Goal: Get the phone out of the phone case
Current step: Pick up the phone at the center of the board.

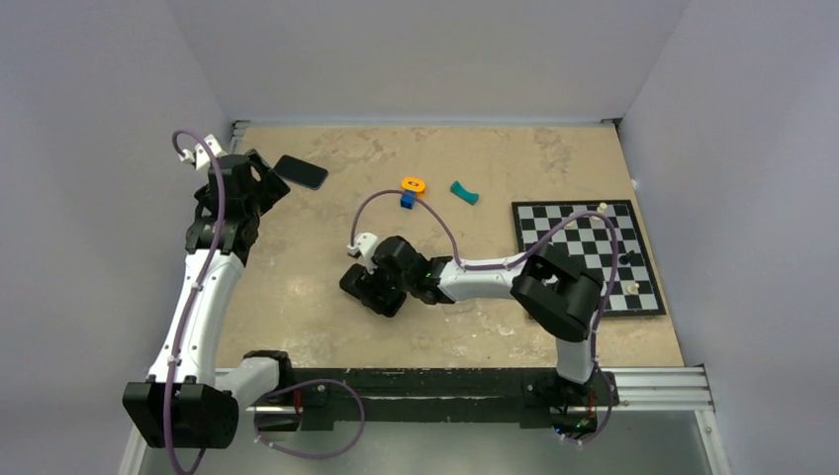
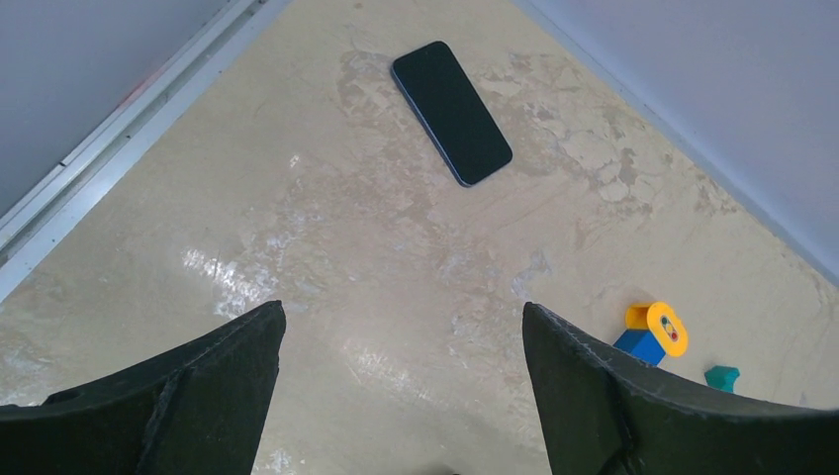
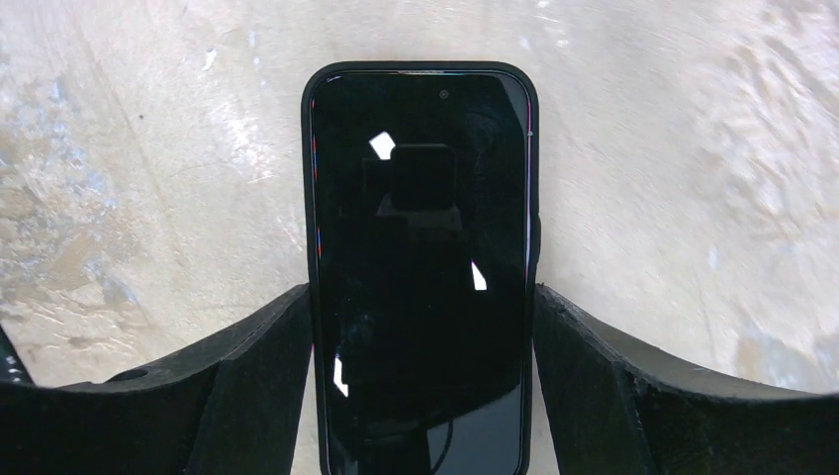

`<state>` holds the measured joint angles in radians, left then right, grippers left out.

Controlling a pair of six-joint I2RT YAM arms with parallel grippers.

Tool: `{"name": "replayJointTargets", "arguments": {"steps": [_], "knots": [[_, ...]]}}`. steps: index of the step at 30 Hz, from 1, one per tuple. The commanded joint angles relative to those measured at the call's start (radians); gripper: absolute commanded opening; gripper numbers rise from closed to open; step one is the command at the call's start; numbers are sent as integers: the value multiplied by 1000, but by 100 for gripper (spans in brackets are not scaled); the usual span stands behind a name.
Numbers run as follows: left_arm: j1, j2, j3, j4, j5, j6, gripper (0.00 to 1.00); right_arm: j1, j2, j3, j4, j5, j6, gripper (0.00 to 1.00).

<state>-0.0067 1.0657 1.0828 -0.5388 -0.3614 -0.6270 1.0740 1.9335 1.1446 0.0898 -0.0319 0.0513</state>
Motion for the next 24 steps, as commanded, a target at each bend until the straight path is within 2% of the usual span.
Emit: {"name": "replayJointTargets", "arguments": {"steps": [1, 8, 14, 17, 20, 22, 24], "knots": [[7, 27, 44, 42, 87, -2, 92, -32, -123, -68, 211, 7, 171, 0], [7, 68, 22, 90, 294, -65, 92, -101, -186, -133, 319, -41, 350, 0], [-2, 126, -18, 170, 586, -114, 86, -167, -233, -163, 344, -74, 442, 0], [-3, 98, -135, 266, 767, -155, 84, -195, -275, -179, 341, -90, 464, 0], [-11, 35, -318, 454, 930, -232, 92, -208, -311, -187, 331, -100, 476, 0], [-31, -10, -432, 586, 987, -295, 93, -210, -322, -189, 336, -120, 492, 0], [-69, -54, -482, 602, 980, -321, 93, -210, -325, -188, 350, -138, 501, 0]]}}
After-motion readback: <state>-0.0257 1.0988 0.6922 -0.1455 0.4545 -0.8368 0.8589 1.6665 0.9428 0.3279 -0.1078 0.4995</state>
